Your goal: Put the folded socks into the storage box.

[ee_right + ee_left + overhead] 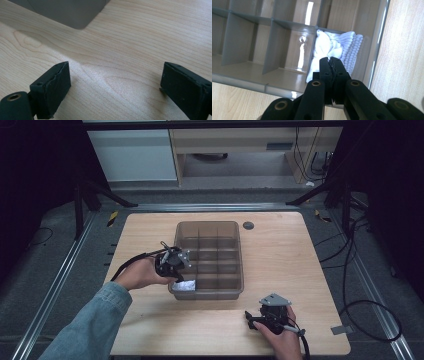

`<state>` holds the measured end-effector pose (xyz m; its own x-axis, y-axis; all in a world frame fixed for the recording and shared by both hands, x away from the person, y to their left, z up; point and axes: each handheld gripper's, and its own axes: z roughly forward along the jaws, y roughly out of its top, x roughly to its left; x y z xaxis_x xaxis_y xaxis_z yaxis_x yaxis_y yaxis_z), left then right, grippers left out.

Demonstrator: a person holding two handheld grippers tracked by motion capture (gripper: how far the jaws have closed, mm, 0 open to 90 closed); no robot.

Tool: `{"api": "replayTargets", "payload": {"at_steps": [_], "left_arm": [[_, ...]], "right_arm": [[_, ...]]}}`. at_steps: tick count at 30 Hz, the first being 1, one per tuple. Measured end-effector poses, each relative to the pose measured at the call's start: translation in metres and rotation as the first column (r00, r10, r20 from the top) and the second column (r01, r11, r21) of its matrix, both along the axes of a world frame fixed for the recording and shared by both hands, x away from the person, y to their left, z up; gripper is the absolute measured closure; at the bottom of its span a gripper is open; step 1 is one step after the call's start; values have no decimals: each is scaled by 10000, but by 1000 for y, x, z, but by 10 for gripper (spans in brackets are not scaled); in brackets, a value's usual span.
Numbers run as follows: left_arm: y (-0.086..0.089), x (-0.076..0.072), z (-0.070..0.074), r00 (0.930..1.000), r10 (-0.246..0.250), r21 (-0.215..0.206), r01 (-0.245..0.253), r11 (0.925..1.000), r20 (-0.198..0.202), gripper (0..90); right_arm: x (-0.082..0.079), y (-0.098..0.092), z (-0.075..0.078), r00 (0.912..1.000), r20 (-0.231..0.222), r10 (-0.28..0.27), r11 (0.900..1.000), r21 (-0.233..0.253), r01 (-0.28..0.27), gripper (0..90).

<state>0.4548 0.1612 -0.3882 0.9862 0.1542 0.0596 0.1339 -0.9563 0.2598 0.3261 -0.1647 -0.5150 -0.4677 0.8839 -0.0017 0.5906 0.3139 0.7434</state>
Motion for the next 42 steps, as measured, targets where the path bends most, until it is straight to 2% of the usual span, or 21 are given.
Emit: {"api": "replayTargets", "payload": {"at_steps": [6,16,21,29,37,42], "left_arm": [[4,-1,7,10000,40,-225,-38,9997,77,879],[15,-4,18,9994,295,-925,-276,9953,197,876],[19,-5,23,9991,253,-1060,-216,9941,340,877],[31,-7,28,9977,475,-1347,-406,9900,482,871],[47,-7,32,9937,909,-1756,-783,9813,649,866],[56,-8,33,9884,1308,-2088,-1122,9715,776,853]], "right_arm": [[0,0,0,10000,-6,-3,10000,4,3,95],[0,0,0,10000,-1,-3,10000,0,3,95],[0,0,0,10000,-2,-2,10000,1,2,95],[0,0,0,10000,-1,-1,10000,0,1,95],[0,0,0,10000,3,-1,10000,-2,1,95],[0,0,0,10000,-1,-2,10000,1,2,95]]}}
